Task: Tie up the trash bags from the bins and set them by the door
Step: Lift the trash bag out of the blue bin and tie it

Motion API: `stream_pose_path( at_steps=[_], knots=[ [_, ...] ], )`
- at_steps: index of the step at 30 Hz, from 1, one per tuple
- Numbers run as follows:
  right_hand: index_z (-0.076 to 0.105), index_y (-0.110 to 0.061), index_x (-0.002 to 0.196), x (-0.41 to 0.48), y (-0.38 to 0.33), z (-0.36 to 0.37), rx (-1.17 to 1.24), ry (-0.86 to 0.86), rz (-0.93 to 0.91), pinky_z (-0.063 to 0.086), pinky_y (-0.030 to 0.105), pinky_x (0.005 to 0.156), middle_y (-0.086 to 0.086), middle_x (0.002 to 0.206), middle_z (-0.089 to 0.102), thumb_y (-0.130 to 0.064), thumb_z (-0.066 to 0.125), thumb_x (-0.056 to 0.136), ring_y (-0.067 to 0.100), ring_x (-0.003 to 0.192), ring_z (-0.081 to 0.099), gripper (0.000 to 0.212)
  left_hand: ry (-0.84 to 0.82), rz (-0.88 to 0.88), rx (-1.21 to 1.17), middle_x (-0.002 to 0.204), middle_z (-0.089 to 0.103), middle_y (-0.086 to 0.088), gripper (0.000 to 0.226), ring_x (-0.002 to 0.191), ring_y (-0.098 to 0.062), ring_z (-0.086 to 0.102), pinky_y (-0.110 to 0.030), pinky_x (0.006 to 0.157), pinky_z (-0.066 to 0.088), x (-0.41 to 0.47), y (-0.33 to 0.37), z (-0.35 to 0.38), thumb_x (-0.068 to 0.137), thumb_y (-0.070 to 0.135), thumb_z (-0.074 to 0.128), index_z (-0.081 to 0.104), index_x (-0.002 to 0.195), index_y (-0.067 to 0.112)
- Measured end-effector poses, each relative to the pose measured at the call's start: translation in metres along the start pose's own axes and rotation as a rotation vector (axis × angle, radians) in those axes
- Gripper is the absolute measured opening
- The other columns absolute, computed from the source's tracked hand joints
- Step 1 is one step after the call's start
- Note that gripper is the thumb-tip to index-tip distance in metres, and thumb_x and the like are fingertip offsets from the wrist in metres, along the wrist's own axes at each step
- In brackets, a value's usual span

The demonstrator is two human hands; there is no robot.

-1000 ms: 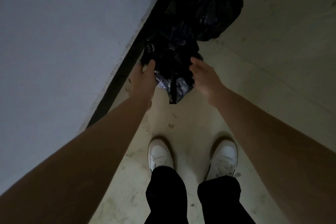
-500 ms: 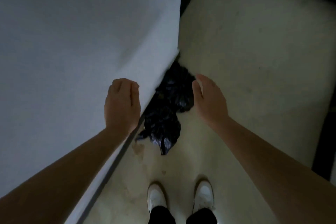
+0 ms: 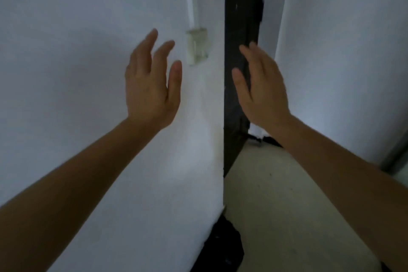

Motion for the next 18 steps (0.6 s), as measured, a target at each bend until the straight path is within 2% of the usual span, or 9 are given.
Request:
stream_pose_path(
  at_steps=[3, 5, 8, 14, 18],
  knots=[
    [0.033, -0.014, 0.154, 0.042, -0.071, -0.06, 0.081, 0.125, -0.126, 0.02, 0.034, 0.121, 0.012, 0.162, 0.03, -0.041, 0.034, 0.106, 0.025, 0.148, 0.029, 0.055, 0.105, 0.034, 0.119, 0.148, 0.045, -0.024, 0.042, 0.137, -0.037, 0.044, -0.041, 0.11, 0.034, 0.042, 0.01, -0.094, 0.107, 0.029, 0.041, 0.055, 0.135, 0.002],
    [0.035, -0.013, 0.153, 0.047, -0.117, -0.077, 0.136, 0.162, -0.227, 0.022, 0.035, 0.121, 0.014, 0.161, 0.03, -0.04, 0.035, 0.106, 0.026, 0.148, 0.03, 0.054, 0.134, 0.057, 0.24, 0.149, 0.043, -0.026, 0.041, 0.137, -0.038, 0.043, -0.044, 0.11, 0.036, 0.038, 0.015, -0.153, 0.106, 0.028, 0.043, 0.054, 0.136, 0.002],
    [0.039, -0.009, 0.15, 0.029, -0.182, -0.063, 0.224, 0.162, -0.397, 0.027, 0.038, 0.12, 0.019, 0.159, 0.032, -0.036, 0.042, 0.106, 0.031, 0.146, 0.033, 0.053, 0.095, 0.038, 0.437, 0.152, 0.036, -0.029, 0.044, 0.14, -0.041, 0.039, -0.05, 0.111, 0.034, -0.006, 0.012, -0.225, 0.105, 0.029, 0.046, 0.052, 0.139, 0.002],
    [0.042, -0.009, 0.15, -0.087, -0.366, 0.0, 0.542, -0.036, -0.758, 0.031, 0.049, 0.117, 0.023, 0.16, 0.028, -0.039, 0.046, 0.103, 0.041, 0.147, 0.03, 0.056, -0.097, -0.318, 0.939, 0.162, 0.018, -0.026, 0.059, 0.151, -0.041, 0.017, -0.062, 0.116, 0.02, -0.143, 0.008, -0.401, 0.104, 0.042, 0.038, 0.035, 0.153, 0.008],
    [0.035, -0.014, 0.154, -0.182, -0.506, -0.013, 0.809, -0.201, -0.871, 0.026, 0.048, 0.119, 0.019, 0.165, 0.019, -0.042, 0.044, 0.103, 0.038, 0.151, 0.022, 0.059, -0.13, -0.561, 1.274, 0.165, 0.01, -0.022, 0.064, 0.153, -0.039, 0.009, -0.061, 0.119, 0.013, -0.217, 0.063, -0.566, 0.103, 0.047, 0.035, 0.028, 0.156, 0.013]
  ],
)
Point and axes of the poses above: each hand's wrist, its own x-axis towards the middle knuckle, its own z-axis out of the palm, y = z × x, the point moved 8 cm from there along x, towards the middle knuckle
